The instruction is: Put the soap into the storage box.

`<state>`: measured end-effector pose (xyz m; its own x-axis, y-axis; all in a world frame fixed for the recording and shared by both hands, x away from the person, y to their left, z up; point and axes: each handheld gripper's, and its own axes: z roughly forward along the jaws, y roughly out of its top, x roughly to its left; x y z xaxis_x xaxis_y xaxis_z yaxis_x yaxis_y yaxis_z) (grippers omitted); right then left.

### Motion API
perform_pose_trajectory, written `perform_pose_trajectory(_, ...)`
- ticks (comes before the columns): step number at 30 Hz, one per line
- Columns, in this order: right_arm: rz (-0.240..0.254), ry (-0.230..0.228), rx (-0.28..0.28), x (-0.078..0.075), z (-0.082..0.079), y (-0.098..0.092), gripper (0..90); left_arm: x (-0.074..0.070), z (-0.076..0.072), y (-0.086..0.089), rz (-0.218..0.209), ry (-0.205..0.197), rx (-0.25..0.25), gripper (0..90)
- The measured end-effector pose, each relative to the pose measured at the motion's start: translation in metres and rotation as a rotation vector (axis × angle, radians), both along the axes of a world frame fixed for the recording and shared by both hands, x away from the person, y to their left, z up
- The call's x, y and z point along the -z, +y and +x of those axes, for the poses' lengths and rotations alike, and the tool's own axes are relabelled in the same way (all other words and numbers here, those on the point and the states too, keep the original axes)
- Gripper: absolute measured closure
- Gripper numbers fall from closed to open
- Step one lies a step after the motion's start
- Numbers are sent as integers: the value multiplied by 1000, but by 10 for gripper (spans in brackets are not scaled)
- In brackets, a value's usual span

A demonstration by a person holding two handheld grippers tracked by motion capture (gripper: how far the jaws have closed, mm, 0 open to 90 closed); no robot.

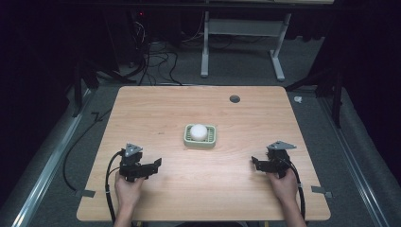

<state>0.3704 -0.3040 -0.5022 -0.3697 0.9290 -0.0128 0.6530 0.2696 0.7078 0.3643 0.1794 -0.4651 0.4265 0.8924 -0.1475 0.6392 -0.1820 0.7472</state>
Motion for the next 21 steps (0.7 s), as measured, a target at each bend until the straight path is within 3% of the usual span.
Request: perform_pose_trajectory(21, 0, 0, 0, 0, 0, 0, 198, 30, 0, -8, 73, 36, -25, 171)
